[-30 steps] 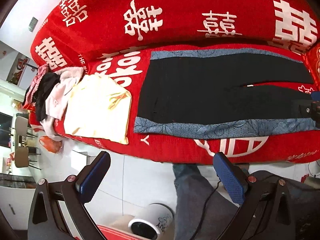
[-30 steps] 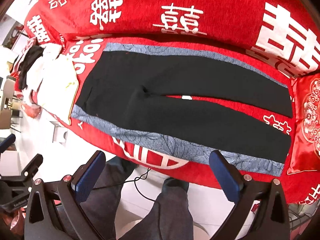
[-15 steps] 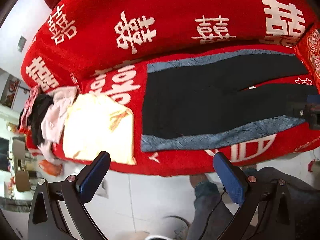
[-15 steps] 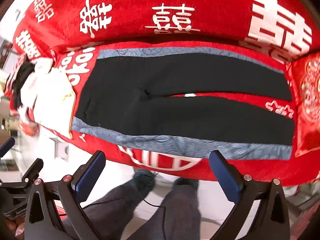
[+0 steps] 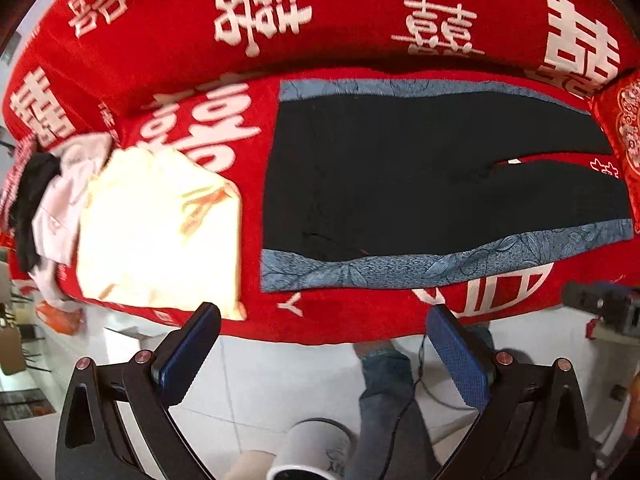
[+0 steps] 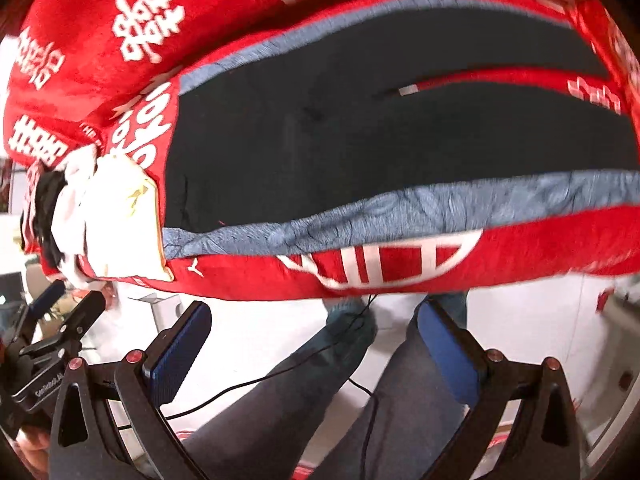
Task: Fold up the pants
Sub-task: 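Lower both grippers onto the trouser leg hems and pinch the cuffs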
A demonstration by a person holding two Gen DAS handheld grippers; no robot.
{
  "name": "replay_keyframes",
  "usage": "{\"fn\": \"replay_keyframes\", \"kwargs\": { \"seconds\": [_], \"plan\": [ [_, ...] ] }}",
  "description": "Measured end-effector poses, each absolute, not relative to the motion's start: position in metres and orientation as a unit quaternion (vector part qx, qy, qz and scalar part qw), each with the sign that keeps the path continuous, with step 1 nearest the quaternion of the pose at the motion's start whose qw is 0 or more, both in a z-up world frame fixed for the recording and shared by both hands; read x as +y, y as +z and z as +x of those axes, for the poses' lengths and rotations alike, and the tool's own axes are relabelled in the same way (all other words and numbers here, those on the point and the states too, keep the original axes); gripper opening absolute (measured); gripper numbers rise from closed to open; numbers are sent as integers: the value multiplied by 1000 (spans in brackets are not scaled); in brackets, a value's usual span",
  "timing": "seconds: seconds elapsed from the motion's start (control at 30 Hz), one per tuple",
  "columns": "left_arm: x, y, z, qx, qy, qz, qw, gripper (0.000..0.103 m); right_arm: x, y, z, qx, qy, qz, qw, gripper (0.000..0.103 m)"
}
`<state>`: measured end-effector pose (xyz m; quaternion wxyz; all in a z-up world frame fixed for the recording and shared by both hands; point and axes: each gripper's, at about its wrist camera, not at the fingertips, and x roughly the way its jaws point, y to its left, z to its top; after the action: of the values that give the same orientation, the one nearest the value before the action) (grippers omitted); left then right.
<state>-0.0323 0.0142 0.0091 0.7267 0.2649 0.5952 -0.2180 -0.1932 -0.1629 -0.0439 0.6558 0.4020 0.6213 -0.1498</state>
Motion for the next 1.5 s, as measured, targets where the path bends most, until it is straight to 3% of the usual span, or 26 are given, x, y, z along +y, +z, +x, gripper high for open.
{"fn": "replay_keyframes", "kwargs": {
  "seconds": [0.27, 0.63, 0.83, 1.03, 1.17, 1.23, 1.27, 1.47, 1.5],
  "plan": [
    [23, -45, -13, 634, -234, 157, 720, 103, -174, -79, -195, 509, -56, 530, 676, 103],
    [76, -141, 21, 684, -208, 36, 699, 103, -128, -190, -165, 535, 27, 549, 642, 103],
    [82, -165, 26, 695, -212, -3, 687, 103, -109, -236, -150, 507, 28, 573, 643, 103],
    [86, -166, 27, 700, -225, -56, 676, 103, -114, -246, -157, 462, 3, 618, 637, 99],
    [87, -169, 27, 697, -233, -69, 675, 103, -124, -248, -154, 411, -8, 669, 619, 86],
    [86, -171, 26, 698, -233, -83, 672, 103, -128, -250, -148, 405, -15, 679, 612, 54],
    [86, -172, 26, 700, -233, -93, 668, 103, -128, -250, -145, 407, -13, 681, 608, 21],
    [82, -177, 31, 708, -222, -166, 650, 103, -125, -212, -146, 382, 36, 670, 636, 13],
    [80, -179, 33, 708, -223, -183, 644, 96, -125, -209, -146, 383, 41, 668, 637, 13]
  ]
}}
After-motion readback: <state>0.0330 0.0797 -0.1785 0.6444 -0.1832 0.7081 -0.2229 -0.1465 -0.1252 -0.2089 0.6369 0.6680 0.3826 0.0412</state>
